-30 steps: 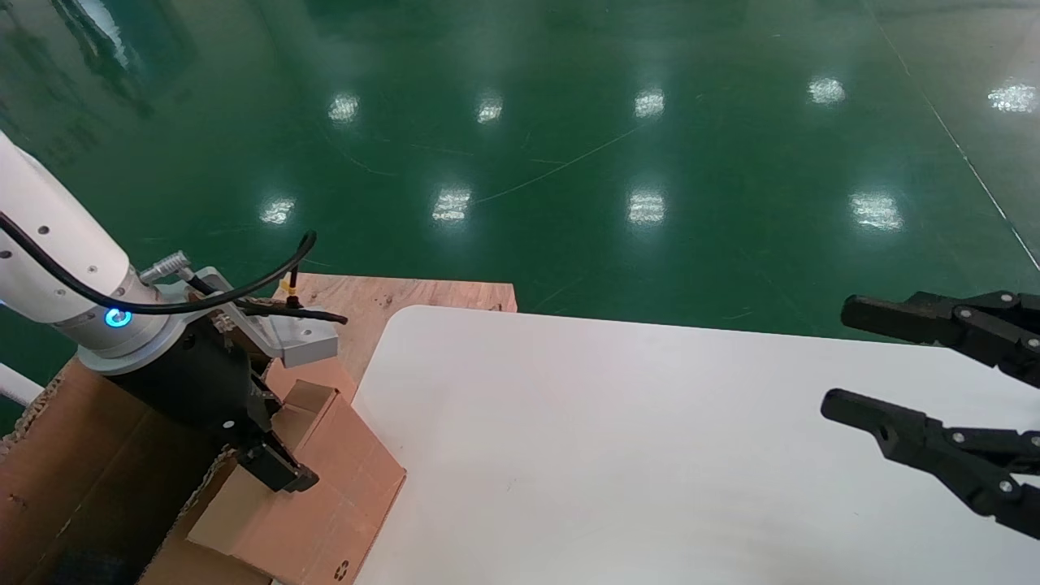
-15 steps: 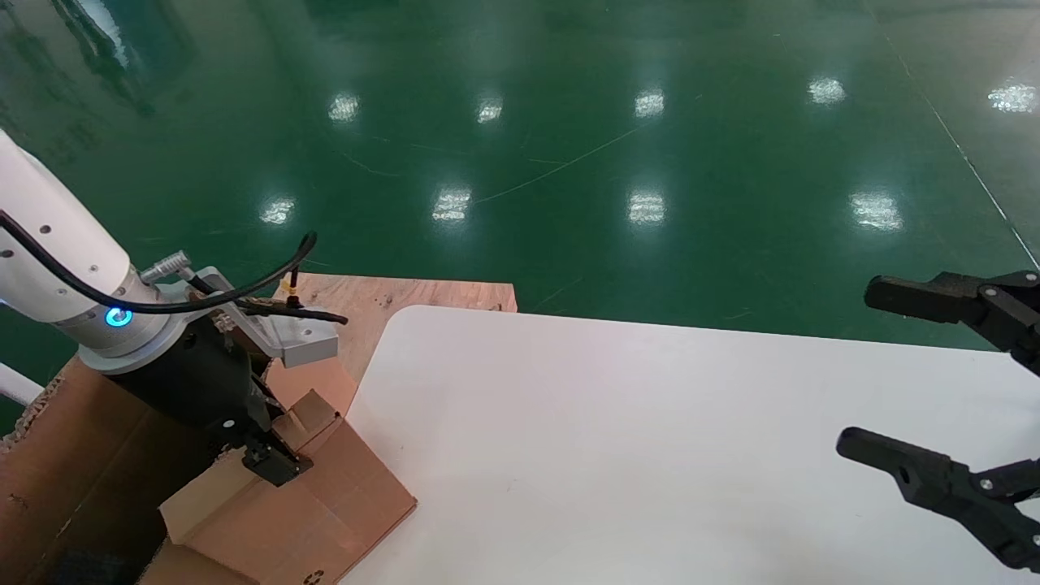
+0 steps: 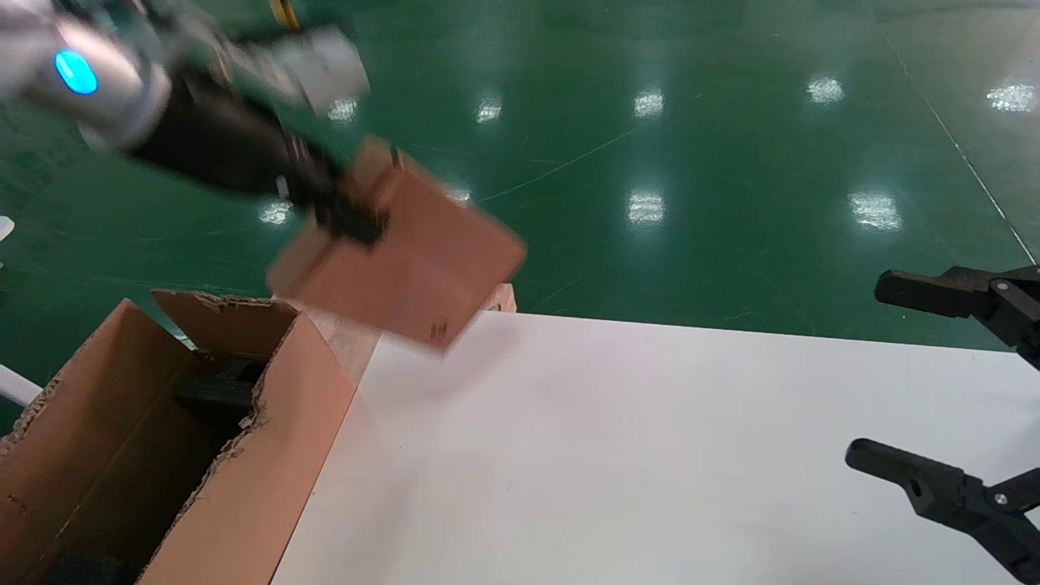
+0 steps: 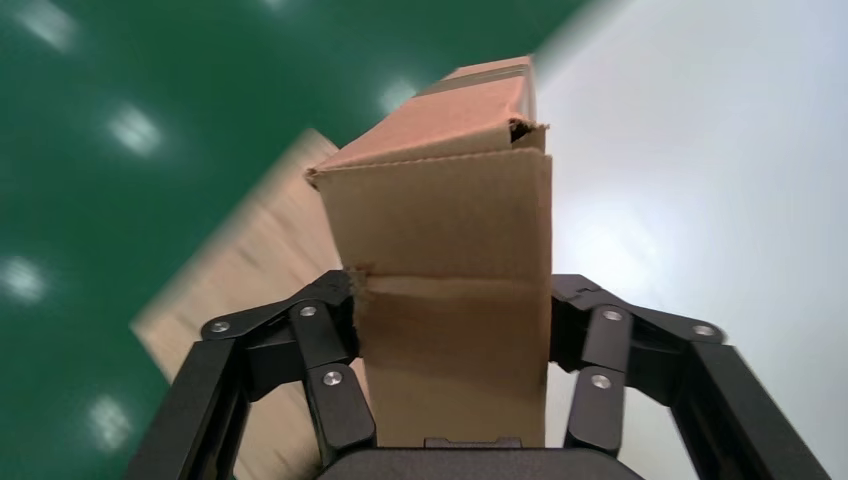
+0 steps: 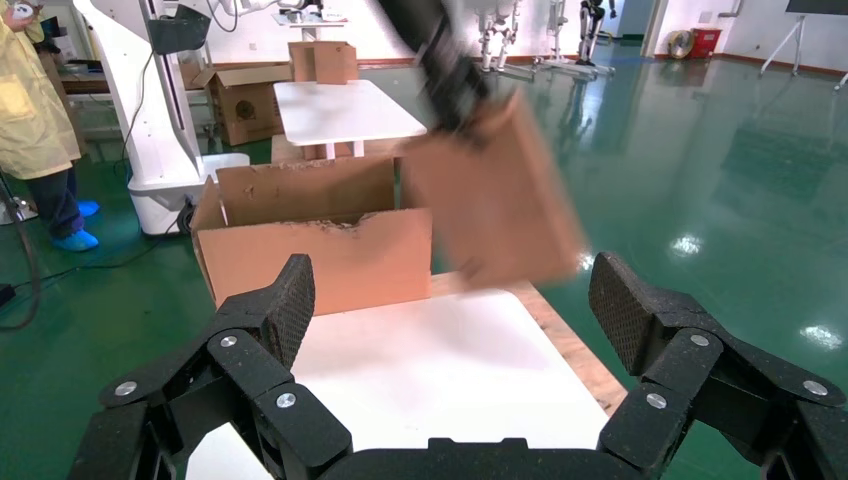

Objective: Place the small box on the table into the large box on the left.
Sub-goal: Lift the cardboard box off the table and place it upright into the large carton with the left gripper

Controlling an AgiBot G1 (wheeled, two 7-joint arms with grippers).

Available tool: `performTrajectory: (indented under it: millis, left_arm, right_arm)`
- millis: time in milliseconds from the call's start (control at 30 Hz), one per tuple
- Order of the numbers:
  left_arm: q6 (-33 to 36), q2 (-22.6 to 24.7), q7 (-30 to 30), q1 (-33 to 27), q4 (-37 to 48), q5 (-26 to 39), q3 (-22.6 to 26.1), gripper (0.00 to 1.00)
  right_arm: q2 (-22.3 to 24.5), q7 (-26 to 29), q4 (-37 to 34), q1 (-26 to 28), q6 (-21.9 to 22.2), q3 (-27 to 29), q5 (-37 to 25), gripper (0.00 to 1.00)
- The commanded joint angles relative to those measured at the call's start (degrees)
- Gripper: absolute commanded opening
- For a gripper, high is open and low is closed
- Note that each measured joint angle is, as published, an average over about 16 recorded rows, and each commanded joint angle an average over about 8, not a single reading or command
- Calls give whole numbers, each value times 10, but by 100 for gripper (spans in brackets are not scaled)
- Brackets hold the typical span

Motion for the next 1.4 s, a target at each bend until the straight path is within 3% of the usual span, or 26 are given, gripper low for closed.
performTrajectory:
  millis: [33,300,567,800,1000,1400]
  left_arm:
    - [-15,3,12,-20,24,0,-16,0]
    - [-20,-1,146,-97,162,27,-45,0]
    - [73,-20,241,-165,266,38,-45,0]
    - [119,-67,302,-203,305,112,-14,0]
    - [133,-120,301,-187,276,161,24,0]
    - [140,-189,220,-158,127,135,65,0]
  right_arm:
    - [0,0,0,0,0,0,0,100]
    - [0,0,0,0,0,0,0,100]
    - [0,0,0,0,0,0,0,100]
    - [0,0,0,0,0,0,0,100]
    - [0,0,0,0,0,0,0,100]
    - [0,0,0,0,0,0,0,100]
